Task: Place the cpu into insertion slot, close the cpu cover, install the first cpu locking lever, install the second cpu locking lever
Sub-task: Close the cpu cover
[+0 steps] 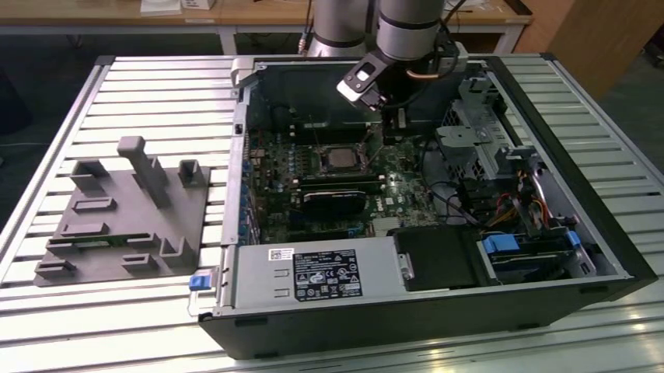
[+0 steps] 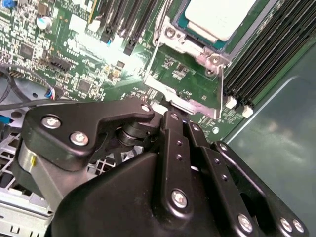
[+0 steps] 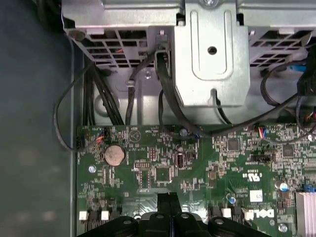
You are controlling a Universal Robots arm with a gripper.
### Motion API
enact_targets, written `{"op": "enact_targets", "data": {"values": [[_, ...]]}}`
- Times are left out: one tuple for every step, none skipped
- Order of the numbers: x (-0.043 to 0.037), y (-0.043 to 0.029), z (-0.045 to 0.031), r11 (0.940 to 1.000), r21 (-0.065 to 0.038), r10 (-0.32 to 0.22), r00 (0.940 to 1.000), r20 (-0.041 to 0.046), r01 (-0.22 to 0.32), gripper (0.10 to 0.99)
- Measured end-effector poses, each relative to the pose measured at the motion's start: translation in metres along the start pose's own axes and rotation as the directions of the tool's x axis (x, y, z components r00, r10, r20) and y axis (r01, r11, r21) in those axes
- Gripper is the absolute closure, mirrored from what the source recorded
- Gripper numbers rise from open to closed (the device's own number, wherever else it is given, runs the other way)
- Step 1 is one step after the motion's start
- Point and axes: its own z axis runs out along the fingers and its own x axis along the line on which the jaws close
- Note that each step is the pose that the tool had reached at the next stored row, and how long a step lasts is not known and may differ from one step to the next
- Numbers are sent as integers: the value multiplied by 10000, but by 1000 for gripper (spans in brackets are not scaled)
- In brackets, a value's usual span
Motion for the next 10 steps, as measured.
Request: {"op": "enact_targets", "data": {"values": [[-1,-13,-1,10000,0,0,10000,0,0,980],[-1,-25,-1,10000,0,0,10000,0,0,980],[-1,-37,-2,10000,0,-1,10000,-1,1,980],[-2,-49,-3,10000,0,-1,10000,0,1,980],[-2,-61,-3,10000,0,-1,10000,0,1,980],[-3,-73,-4,10000,0,-1,10000,0,1,980],[-4,-87,-4,10000,0,0,10000,-1,0,980],[-4,-99,-5,10000,0,0,10000,0,0,980],[-5,-111,-6,10000,0,0,10000,0,0,980],[-5,-125,-7,10000,0,-1,10000,1,1,980]]}}
